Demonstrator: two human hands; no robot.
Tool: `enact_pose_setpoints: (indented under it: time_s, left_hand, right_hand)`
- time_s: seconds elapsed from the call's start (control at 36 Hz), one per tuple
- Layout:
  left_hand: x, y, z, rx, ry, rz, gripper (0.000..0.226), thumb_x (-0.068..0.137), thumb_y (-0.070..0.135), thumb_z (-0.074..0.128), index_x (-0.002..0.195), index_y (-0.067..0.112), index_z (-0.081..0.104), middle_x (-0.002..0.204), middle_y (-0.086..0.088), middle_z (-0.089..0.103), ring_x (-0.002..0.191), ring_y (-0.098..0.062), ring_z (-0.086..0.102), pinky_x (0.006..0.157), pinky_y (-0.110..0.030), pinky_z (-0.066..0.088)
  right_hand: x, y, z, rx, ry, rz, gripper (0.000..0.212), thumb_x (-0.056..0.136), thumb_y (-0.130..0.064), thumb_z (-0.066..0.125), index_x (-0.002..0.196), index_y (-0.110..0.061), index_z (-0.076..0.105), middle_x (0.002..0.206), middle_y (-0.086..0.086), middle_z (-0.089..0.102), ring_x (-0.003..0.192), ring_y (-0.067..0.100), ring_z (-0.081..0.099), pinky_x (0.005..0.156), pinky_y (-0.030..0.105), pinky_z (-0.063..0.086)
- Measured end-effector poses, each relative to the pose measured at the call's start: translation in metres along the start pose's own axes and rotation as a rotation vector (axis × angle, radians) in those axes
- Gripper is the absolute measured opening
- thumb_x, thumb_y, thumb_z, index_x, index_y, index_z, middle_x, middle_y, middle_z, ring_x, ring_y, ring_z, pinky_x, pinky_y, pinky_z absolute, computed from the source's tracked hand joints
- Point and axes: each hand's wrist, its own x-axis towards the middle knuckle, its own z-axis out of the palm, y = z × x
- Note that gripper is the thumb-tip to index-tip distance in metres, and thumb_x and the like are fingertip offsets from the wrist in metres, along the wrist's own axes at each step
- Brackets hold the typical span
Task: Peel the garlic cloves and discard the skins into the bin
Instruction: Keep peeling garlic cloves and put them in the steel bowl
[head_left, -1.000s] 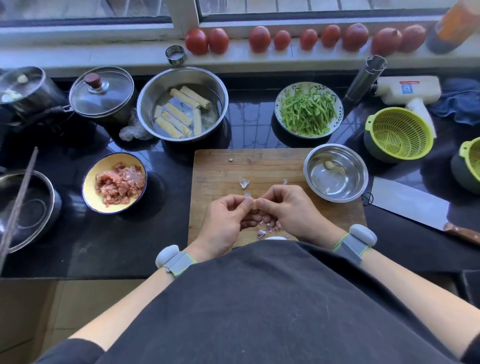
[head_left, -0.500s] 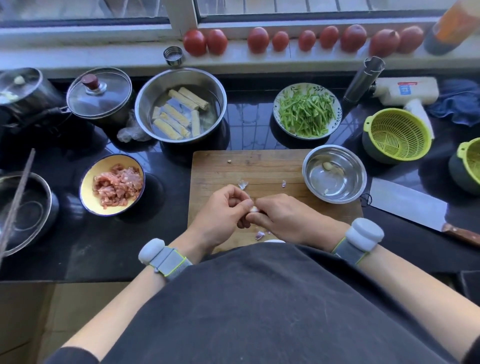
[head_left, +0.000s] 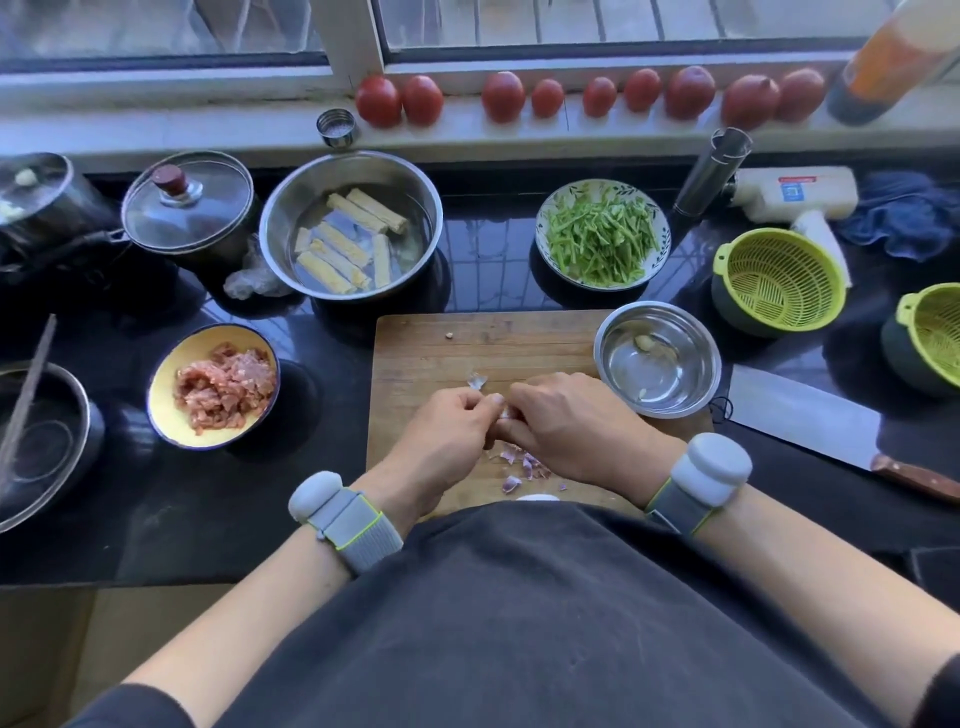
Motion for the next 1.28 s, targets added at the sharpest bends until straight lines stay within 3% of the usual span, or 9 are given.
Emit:
enact_pose_setpoints:
  time_s: [0.22, 0.31, 0.42, 0.69, 0.81, 0.94, 1.03, 1.14, 1.28]
  left_hand:
    - [-0.005, -0.004, 0.004, -0.142, 0.072, 0.044, 0.039, 0.102, 0.026, 0.056, 0.067, 0.011, 0.062, 0.058, 0.005, 0.061, 0.050, -0.005, 0.046, 0.056, -0.021, 0.038]
    - [-0.007, -0.008, 0.005, -0.160, 0.105, 0.013, 0.038, 0.101, 0.027, 0.057, 0.070, 0.006, 0.065, 0.062, -0.002, 0.062, 0.053, -0.009, 0.048, 0.057, -0.024, 0.040]
    - [-0.009, -0.010, 0.011, -0.228, 0.130, -0.012, 0.035, 0.101, 0.021, 0.058, 0.068, 0.011, 0.063, 0.058, 0.000, 0.059, 0.045, -0.002, 0.047, 0.045, -0.013, 0.037]
    - [-0.008, -0.011, 0.014, -0.326, 0.125, -0.058, 0.034, 0.101, 0.021, 0.058, 0.071, 0.007, 0.067, 0.062, -0.007, 0.060, 0.051, -0.012, 0.048, 0.050, -0.022, 0.041]
    - [-0.007, -0.010, 0.014, -0.443, 0.136, -0.079, 0.033, 0.100, 0.021, 0.059, 0.073, 0.005, 0.068, 0.063, -0.009, 0.059, 0.056, -0.018, 0.049, 0.053, -0.025, 0.043]
    - [-0.011, -0.009, 0.010, -0.586, 0.149, -0.037, 0.026, 0.097, 0.022, 0.064, 0.089, -0.002, 0.072, 0.072, -0.007, 0.068, 0.061, -0.013, 0.057, 0.058, -0.023, 0.050]
    - [-0.013, -0.009, 0.004, -0.679, 0.111, -0.019, 0.021, 0.098, 0.020, 0.062, 0.089, 0.003, 0.073, 0.074, -0.006, 0.069, 0.066, -0.014, 0.061, 0.066, -0.025, 0.054]
    - [-0.015, -0.012, 0.002, -0.713, 0.105, 0.005, 0.019, 0.098, 0.015, 0.061, 0.094, 0.003, 0.074, 0.082, -0.010, 0.071, 0.075, -0.017, 0.065, 0.072, -0.025, 0.058]
    - [-0.016, -0.013, 0.003, -0.718, 0.106, 0.037, 0.015, 0.096, 0.011, 0.064, 0.094, 0.001, 0.075, 0.087, -0.015, 0.071, 0.080, -0.021, 0.066, 0.076, -0.027, 0.059]
  right_hand:
    - [0.002, 0.001, 0.011, 0.176, 0.071, -0.049, 0.042, 0.100, -0.046, 0.052, 0.078, -0.017, 0.073, 0.062, -0.003, 0.062, 0.059, 0.021, 0.055, 0.058, 0.037, 0.045]
    - [0.000, -0.001, 0.017, 0.276, 0.150, -0.076, 0.038, 0.097, -0.031, 0.064, 0.063, -0.017, 0.061, 0.052, -0.013, 0.042, 0.052, 0.012, 0.041, 0.049, 0.021, 0.031]
    - [-0.004, -0.001, 0.021, 0.301, 0.220, -0.076, 0.049, 0.095, -0.026, 0.068, 0.059, -0.032, 0.034, 0.048, -0.013, 0.032, 0.051, 0.014, 0.035, 0.050, 0.024, 0.028]
    - [-0.009, -0.001, 0.034, 0.344, 0.338, -0.076, 0.047, 0.094, -0.023, 0.065, 0.056, -0.022, 0.038, 0.051, -0.010, 0.032, 0.050, 0.015, 0.030, 0.050, 0.025, 0.026]
    - [-0.008, -0.006, 0.038, 0.320, 0.384, -0.066, 0.039, 0.095, -0.024, 0.059, 0.059, -0.017, 0.046, 0.055, -0.010, 0.036, 0.051, 0.015, 0.033, 0.048, 0.030, 0.032]
    - [-0.005, -0.007, 0.035, 0.591, 0.274, 0.151, 0.029, 0.099, -0.020, 0.057, 0.073, -0.008, 0.061, 0.060, -0.001, 0.056, 0.056, 0.014, 0.051, 0.056, 0.031, 0.044]
    - [-0.004, -0.010, 0.026, 0.808, 0.240, 0.294, 0.016, 0.098, -0.011, 0.061, 0.085, -0.011, 0.070, 0.063, -0.002, 0.064, 0.058, 0.012, 0.065, 0.061, 0.027, 0.055]
    - [-0.008, -0.012, 0.015, 1.019, 0.257, 0.369, 0.013, 0.093, -0.010, 0.067, 0.084, -0.018, 0.073, 0.070, 0.005, 0.072, 0.068, 0.022, 0.072, 0.066, 0.041, 0.063]
    - [-0.012, -0.018, 0.012, 0.976, 0.273, 0.378, 0.012, 0.090, -0.010, 0.070, 0.084, -0.020, 0.073, 0.071, 0.004, 0.073, 0.067, 0.021, 0.072, 0.067, 0.044, 0.063]
